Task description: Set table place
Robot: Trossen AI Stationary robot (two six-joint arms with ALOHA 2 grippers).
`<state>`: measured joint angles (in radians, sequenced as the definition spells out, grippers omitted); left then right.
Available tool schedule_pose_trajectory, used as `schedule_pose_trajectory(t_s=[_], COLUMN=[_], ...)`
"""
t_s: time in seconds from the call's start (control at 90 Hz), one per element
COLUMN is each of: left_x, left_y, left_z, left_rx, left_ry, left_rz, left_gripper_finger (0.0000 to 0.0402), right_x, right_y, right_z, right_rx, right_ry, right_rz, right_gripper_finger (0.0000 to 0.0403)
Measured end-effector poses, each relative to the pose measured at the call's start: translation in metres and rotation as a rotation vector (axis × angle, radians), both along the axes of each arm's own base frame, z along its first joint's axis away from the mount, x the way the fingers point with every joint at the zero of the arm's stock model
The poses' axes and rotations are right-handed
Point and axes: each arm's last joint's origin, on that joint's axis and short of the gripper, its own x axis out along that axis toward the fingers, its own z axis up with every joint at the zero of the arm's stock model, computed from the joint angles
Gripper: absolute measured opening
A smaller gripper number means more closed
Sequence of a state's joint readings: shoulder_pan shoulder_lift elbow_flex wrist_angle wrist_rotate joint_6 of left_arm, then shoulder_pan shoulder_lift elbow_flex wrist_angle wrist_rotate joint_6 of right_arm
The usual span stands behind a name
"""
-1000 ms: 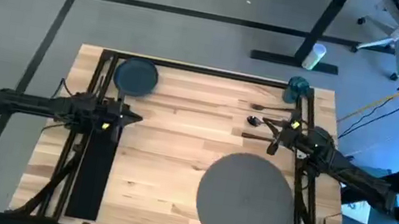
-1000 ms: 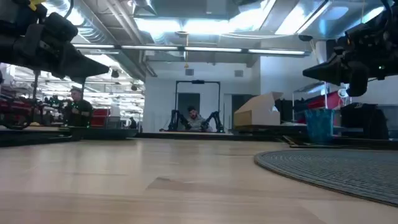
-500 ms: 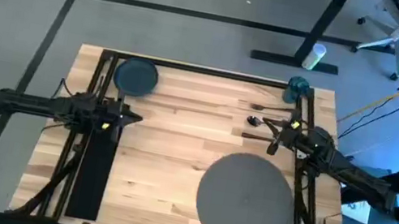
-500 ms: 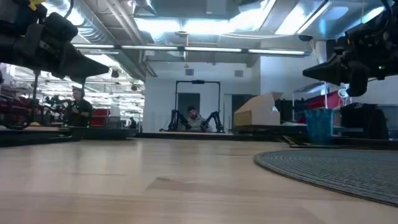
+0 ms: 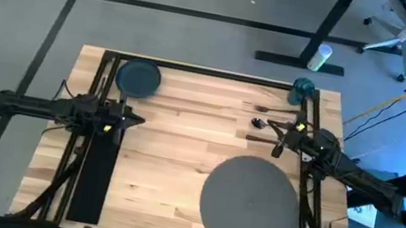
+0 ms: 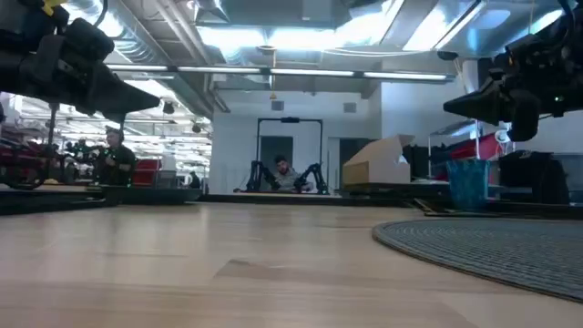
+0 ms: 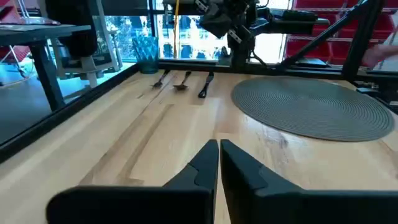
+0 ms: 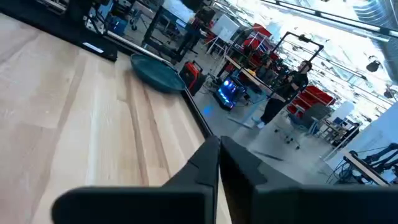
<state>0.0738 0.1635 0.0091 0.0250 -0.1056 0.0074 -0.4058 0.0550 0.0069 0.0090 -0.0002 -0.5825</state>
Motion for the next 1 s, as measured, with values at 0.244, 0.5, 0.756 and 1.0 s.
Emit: schedule_pose_trajectory(t_s=[0.244,0.5,0.756,1.0], left_x=[0.0,0.0,0.0,0.0], left_y=[0.0,0.0,0.0,0.001], left_z=[0.0,0.0,0.001,0.019], left_rx=[0.0,0.0,0.005,0.081], left_ry=[0.0,0.0,-0.007,-0.169], left_rz=[0.0,0.002,0.006,0.01], left_gripper_finger=[0.0,0.0,0.0,0.0], right_x=[0.0,0.0,0.0,0.0], right_y=[0.0,0.0,0.0,0.0], right_z=[0.0,0.0,0.0,0.0], right_rx=[0.0,0.0,0.0,0.0], right_ry=[0.0,0.0,0.0,0.0], right_rz=[0.0,0.0,0.0,0.0], right_gripper_finger=[0.0001,0.0001,0.0001,0.0001])
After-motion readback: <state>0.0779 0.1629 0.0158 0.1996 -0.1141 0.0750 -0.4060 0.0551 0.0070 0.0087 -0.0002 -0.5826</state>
